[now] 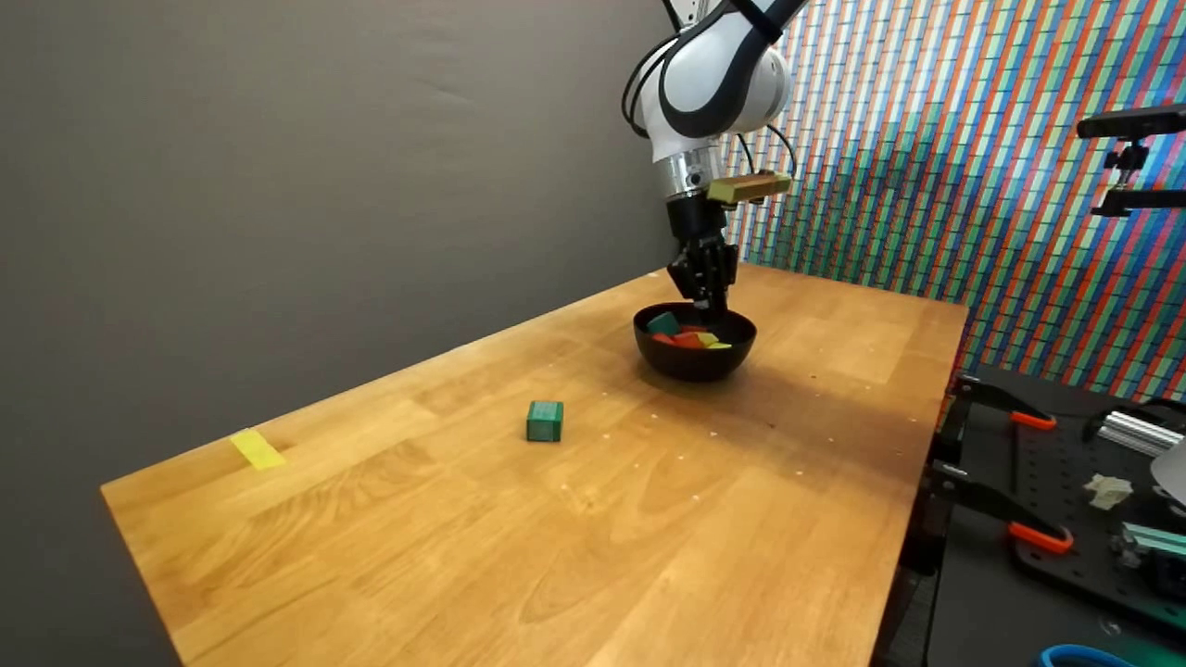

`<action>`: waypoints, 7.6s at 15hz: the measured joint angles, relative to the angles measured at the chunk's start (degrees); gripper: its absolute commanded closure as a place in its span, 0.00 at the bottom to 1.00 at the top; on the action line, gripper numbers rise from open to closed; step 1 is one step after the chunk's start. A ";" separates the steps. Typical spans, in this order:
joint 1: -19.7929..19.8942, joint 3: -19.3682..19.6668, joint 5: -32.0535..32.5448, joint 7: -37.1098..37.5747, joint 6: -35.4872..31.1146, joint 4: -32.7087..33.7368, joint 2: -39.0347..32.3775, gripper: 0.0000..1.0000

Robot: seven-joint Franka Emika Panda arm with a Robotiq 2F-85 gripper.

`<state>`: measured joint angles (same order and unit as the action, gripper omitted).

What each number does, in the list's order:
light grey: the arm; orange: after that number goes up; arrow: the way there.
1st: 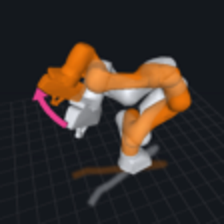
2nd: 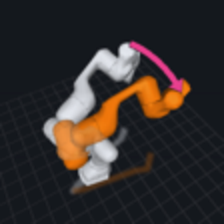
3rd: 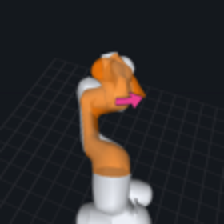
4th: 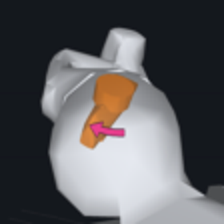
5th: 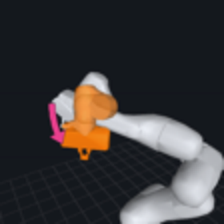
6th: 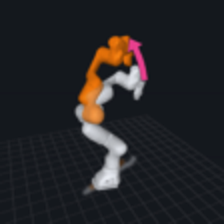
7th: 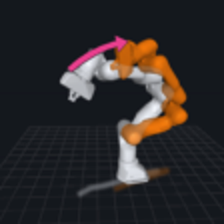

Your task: Remove the blocks from the bowl and put them on the table

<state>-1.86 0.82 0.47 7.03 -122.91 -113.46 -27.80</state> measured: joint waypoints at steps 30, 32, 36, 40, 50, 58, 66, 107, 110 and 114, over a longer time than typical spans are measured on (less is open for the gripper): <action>1.00 -2.07 -10.79 5.93 5.85 7.27 -5.73 0.78; 1.53 -1.68 -10.99 5.93 5.77 5.71 -3.47 0.78; 3.73 0.14 -13.26 5.92 4.31 -2.12 5.94 0.79; 8.50 3.65 -18.79 5.00 2.68 -11.12 15.21 0.79; 12.85 8.76 -20.76 9.72 -2.41 -13.25 5.41 0.25; 5.43 9.36 -9.75 19.40 -17.79 -21.61 15.83 0.00; 1.36 4.02 3.33 14.17 -4.79 -28.30 33.22 0.00; -0.15 -2.55 2.94 -6.61 -14.77 1.24 -5.04 0.36; 0.79 -2.55 1.43 -6.66 -14.75 1.15 -5.19 0.33; 1.49 -2.53 0.17 -6.66 -14.81 0.83 -4.84 0.32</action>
<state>-0.37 -1.71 0.64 0.37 -137.72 -112.63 -32.64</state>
